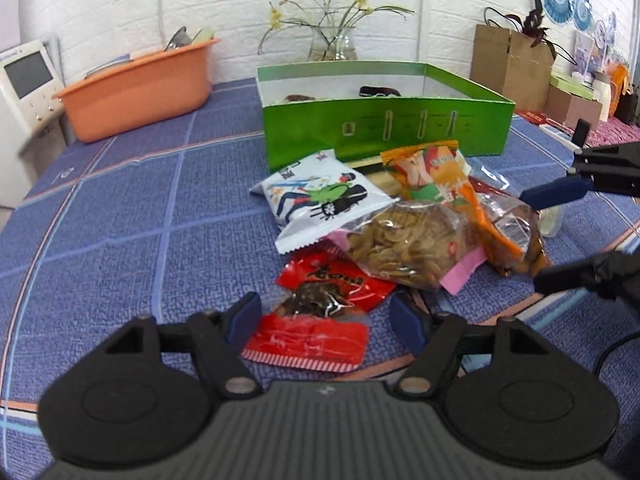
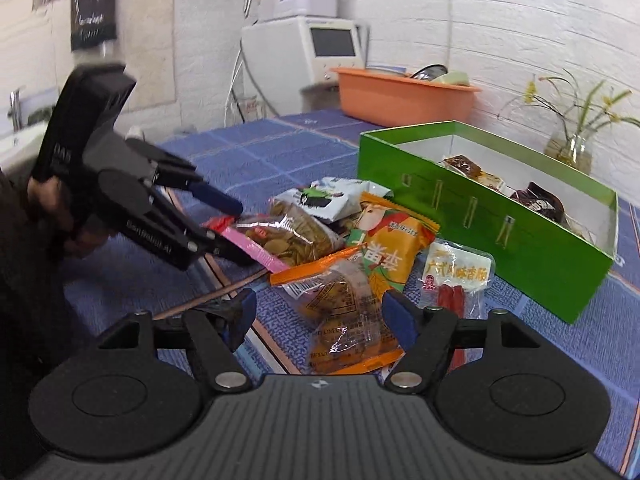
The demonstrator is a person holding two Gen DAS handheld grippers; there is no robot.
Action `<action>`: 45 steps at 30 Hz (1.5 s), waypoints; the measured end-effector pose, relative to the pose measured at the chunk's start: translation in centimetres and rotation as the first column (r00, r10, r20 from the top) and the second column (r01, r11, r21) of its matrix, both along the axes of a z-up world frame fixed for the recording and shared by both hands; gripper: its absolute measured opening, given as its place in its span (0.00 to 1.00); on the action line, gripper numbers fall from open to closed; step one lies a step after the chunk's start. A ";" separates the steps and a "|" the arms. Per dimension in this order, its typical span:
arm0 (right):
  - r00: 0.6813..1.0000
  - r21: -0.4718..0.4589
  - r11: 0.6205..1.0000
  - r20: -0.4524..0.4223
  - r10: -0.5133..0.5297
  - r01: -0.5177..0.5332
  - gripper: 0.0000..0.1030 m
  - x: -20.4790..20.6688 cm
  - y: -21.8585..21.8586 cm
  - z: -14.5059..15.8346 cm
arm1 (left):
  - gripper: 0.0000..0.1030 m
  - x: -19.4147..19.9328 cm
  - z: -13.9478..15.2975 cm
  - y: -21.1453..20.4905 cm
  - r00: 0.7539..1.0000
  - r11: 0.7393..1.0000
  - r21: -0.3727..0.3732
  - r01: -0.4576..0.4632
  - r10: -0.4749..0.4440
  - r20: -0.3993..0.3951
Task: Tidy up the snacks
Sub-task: 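Grasp the red chocolate packet with the left gripper while the right grasps the clear cracker bag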
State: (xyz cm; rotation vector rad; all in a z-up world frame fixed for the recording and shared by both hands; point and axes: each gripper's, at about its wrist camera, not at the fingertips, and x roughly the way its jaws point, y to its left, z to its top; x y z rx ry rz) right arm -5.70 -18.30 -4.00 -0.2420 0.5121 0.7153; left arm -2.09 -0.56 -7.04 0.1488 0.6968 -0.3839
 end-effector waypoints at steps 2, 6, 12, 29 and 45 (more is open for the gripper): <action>1.000 -0.037 0.999 0.001 0.006 -0.006 1.00 0.3 0.5 -0.3 | 0.71 0.3 0.1 0.0 1.000 1.000 -0.008 -0.008 0.008 -0.006; 1.000 -0.085 0.996 0.020 -0.013 0.014 0.97 0.3 1.2 -0.6 | 0.71 0.6 0.1 -0.2 1.000 1.000 -0.005 0.003 -0.003 -0.003; 0.996 -0.084 0.993 0.037 -0.078 0.081 0.84 -0.2 1.4 -0.9 | 0.57 -0.1 -0.1 -0.3 0.999 0.999 -0.027 0.029 -0.029 0.017; 0.986 0.000 0.987 0.035 -0.162 0.163 0.68 -1.8 1.2 -0.3 | 0.48 -3.7 0.9 0.5 1.000 0.999 0.046 0.025 -0.025 -0.004; 0.988 -0.054 0.987 -0.024 -0.156 0.154 0.73 -0.6 1.8 -1.5 | 0.62 -1.5 0.8 0.6 0.999 1.000 0.009 0.004 -0.004 -0.054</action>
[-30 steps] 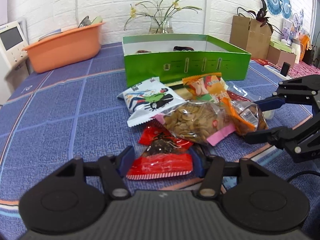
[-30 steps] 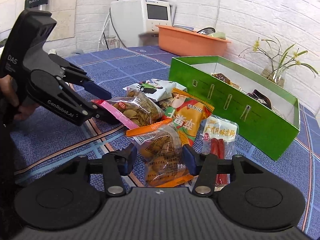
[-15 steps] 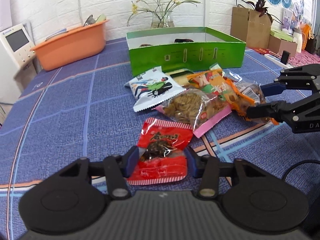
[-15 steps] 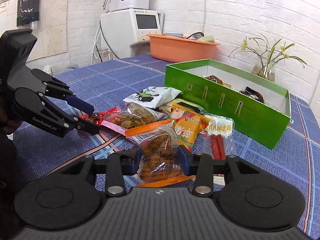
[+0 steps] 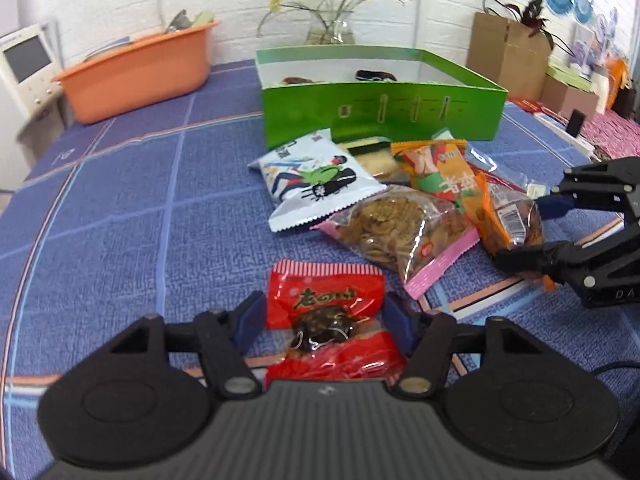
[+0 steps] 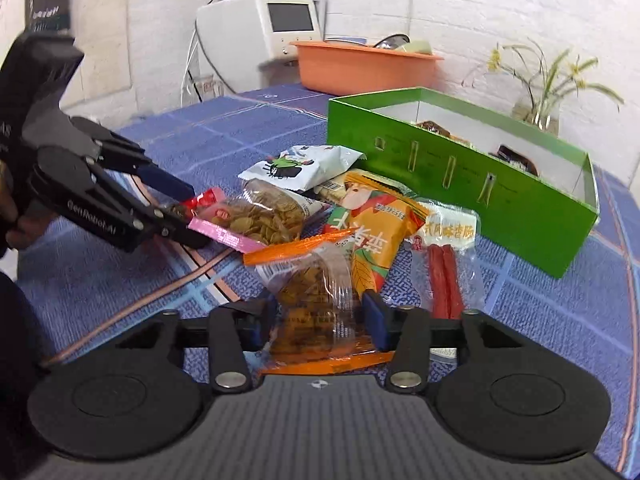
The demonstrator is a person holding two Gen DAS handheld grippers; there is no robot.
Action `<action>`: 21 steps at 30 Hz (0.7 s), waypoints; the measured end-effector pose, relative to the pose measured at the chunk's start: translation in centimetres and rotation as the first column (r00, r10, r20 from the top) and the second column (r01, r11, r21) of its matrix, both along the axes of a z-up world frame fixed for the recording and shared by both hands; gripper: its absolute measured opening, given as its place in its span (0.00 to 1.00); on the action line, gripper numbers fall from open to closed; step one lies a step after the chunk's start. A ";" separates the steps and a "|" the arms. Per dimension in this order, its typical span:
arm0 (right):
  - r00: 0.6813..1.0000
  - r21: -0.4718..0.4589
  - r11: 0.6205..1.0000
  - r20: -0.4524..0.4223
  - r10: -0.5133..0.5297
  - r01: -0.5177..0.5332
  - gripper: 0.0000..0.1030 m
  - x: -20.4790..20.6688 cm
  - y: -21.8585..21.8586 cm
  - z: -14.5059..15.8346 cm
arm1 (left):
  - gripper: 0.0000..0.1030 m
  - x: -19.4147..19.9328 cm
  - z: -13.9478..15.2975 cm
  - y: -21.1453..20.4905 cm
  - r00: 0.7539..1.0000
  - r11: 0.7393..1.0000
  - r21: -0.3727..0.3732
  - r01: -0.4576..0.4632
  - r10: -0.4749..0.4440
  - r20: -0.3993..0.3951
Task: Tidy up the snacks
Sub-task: 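Grasp the red chocolate packet with the left gripper while the right grasps the clear cracker bag, then lift both held packets up off the table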
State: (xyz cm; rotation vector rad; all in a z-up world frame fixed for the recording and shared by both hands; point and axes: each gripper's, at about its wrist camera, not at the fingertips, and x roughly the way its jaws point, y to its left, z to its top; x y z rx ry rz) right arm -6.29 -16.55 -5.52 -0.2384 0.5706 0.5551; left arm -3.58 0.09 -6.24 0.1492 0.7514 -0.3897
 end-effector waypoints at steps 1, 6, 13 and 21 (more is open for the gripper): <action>1.000 -0.010 1.000 0.005 0.004 -0.004 0.71 -0.2 0.1 0.1 | 0.61 -0.5 -0.1 -0.1 1.000 1.000 0.001 -0.002 0.002 0.007; 0.999 0.027 0.999 -0.033 -0.027 0.028 0.70 -0.7 -0.3 0.5 | 0.55 -1.9 0.4 0.4 0.999 1.000 -0.005 -0.028 0.028 0.017; 0.995 0.101 0.990 -0.033 -0.098 0.101 0.70 -1.4 -1.3 1.0 | 0.52 -1.9 0.5 2.3 0.991 0.990 -0.054 -0.130 0.130 0.008; 0.996 0.155 0.984 -0.001 -0.094 0.093 0.70 -2.5 -1.2 1.4 | 0.33 -2.1 1.0 3.2 0.982 0.977 -0.111 -0.180 0.185 0.033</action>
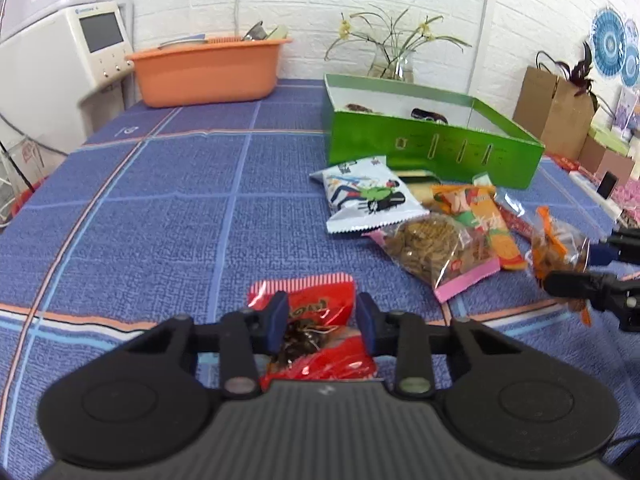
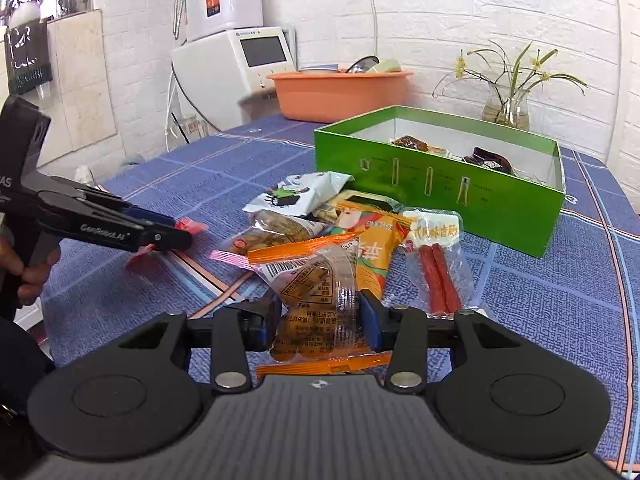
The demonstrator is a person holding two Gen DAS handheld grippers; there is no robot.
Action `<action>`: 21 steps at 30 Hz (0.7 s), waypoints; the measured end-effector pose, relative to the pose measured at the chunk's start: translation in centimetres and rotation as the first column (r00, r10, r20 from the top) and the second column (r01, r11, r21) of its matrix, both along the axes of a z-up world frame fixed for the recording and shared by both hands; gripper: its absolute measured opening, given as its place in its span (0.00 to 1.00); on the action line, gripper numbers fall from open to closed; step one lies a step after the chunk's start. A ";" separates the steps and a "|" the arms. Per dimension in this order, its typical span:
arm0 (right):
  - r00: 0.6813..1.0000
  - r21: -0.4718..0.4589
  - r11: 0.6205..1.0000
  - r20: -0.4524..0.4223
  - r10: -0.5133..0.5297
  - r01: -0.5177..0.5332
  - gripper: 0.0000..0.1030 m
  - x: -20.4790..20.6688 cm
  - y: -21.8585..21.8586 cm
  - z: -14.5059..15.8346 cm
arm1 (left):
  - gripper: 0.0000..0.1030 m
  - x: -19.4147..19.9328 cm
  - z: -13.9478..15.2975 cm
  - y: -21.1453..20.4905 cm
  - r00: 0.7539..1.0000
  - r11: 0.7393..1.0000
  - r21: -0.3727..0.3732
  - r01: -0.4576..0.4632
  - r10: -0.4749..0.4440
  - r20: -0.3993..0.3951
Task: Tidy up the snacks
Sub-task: 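Lift both held packets up off the table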
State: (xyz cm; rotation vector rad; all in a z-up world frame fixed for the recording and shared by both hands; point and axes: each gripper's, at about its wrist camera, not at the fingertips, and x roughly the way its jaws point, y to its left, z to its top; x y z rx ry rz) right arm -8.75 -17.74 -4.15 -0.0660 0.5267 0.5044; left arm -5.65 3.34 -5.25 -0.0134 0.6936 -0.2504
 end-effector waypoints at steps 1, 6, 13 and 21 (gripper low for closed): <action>1.000 0.006 1.000 0.003 0.002 -0.002 0.70 -0.1 0.1 0.1 | 0.33 0.1 -0.1 0.1 1.000 1.000 -0.008 -0.007 0.007 -0.001; 1.000 0.057 0.998 0.007 -0.001 0.000 0.70 -0.5 0.2 0.3 | 0.33 -0.5 -0.2 0.3 1.000 1.000 -0.005 -0.016 0.016 0.008; 1.000 0.094 0.995 -0.020 -0.018 0.020 0.70 -0.2 0.0 0.1 | 0.27 -1.2 0.2 2.0 0.999 0.995 -0.088 -0.050 0.051 0.006; 0.999 0.139 0.990 0.036 -0.032 0.027 0.70 0.5 0.3 1.0 | 0.13 0.8 1.4 0.7 0.998 0.994 -0.099 -0.033 0.037 0.041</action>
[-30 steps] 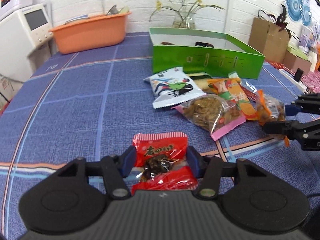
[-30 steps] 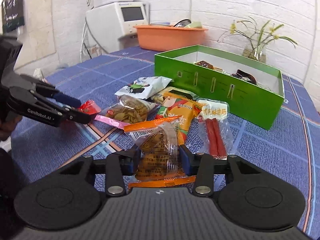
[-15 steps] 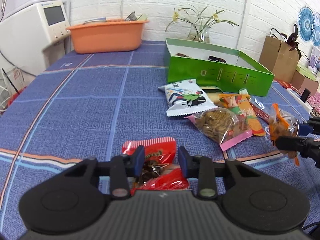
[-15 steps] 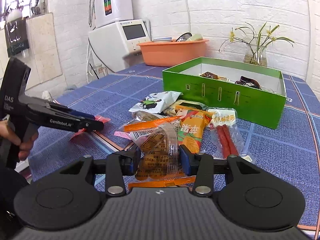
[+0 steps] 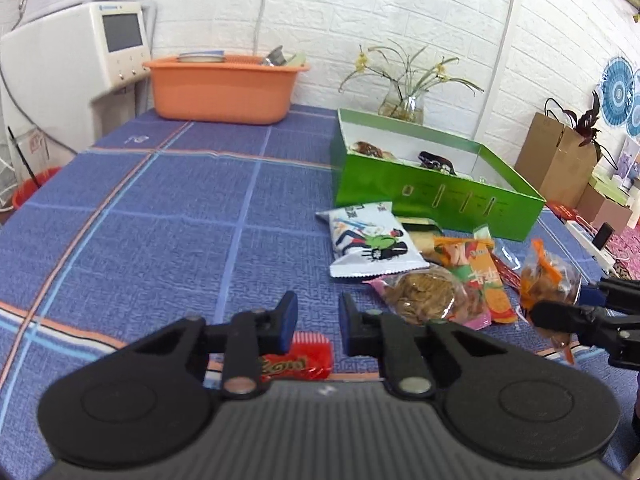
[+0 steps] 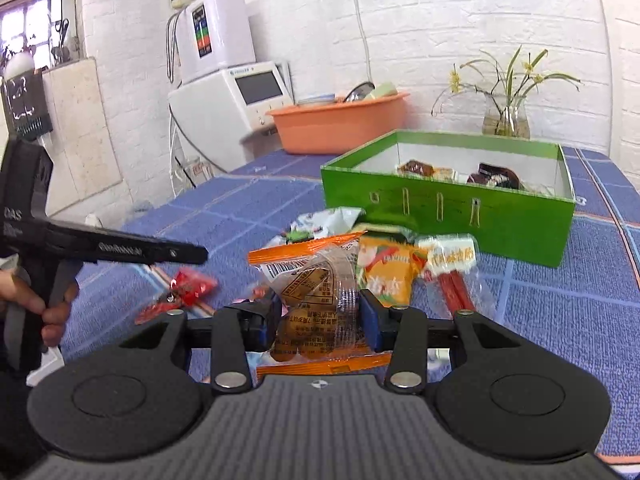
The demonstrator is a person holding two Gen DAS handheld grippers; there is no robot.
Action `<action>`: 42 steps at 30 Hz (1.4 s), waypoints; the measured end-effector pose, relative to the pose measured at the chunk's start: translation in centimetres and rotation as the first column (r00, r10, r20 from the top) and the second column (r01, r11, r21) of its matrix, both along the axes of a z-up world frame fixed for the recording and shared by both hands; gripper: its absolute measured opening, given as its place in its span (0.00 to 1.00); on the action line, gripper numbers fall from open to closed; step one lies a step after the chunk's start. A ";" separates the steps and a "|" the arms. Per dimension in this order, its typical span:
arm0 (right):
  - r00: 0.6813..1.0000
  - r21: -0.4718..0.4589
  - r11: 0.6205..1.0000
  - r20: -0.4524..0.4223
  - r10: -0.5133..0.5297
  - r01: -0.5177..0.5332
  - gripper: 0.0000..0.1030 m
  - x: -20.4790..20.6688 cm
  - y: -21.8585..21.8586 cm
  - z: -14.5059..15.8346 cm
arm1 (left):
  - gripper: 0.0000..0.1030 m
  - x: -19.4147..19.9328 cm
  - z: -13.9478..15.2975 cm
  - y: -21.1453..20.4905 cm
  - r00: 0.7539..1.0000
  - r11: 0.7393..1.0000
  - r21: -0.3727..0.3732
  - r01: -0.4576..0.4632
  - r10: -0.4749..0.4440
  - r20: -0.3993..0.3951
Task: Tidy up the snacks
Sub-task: 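Lift both held packets up off the table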
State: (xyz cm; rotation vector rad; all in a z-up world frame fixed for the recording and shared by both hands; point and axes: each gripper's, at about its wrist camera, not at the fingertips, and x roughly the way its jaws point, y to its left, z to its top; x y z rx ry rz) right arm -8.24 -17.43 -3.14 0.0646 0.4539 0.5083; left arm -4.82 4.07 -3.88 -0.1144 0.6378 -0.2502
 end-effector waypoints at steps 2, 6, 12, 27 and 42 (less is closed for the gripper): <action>1.000 0.011 1.000 0.020 -0.006 0.006 0.70 0.3 0.2 0.3 | 0.13 0.4 -0.3 -0.5 1.000 1.000 0.022 0.005 -0.004 -0.008; 1.000 0.026 1.000 0.022 -0.010 0.009 0.70 0.8 0.6 0.6 | 0.13 0.3 -0.8 -1.0 1.000 0.996 0.086 -0.012 0.013 -0.011; 0.998 -0.069 0.997 -0.043 -0.047 0.044 0.69 1.2 1.1 0.6 | 0.45 -0.3 -0.6 -1.5 0.999 0.973 0.228 -0.031 0.036 -0.021; 0.879 -0.159 0.891 -0.162 -0.448 0.425 0.67 0.2 0.8 -2.3 | 0.64 -2.3 -3.4 -3.7 0.995 0.891 0.448 -0.080 0.044 0.089; 0.887 -0.181 0.883 -0.089 -0.454 0.434 0.67 -0.9 2.4 -1.9 | 0.14 -3.6 -2.8 -1.4 0.999 0.990 0.139 0.031 -0.036 0.032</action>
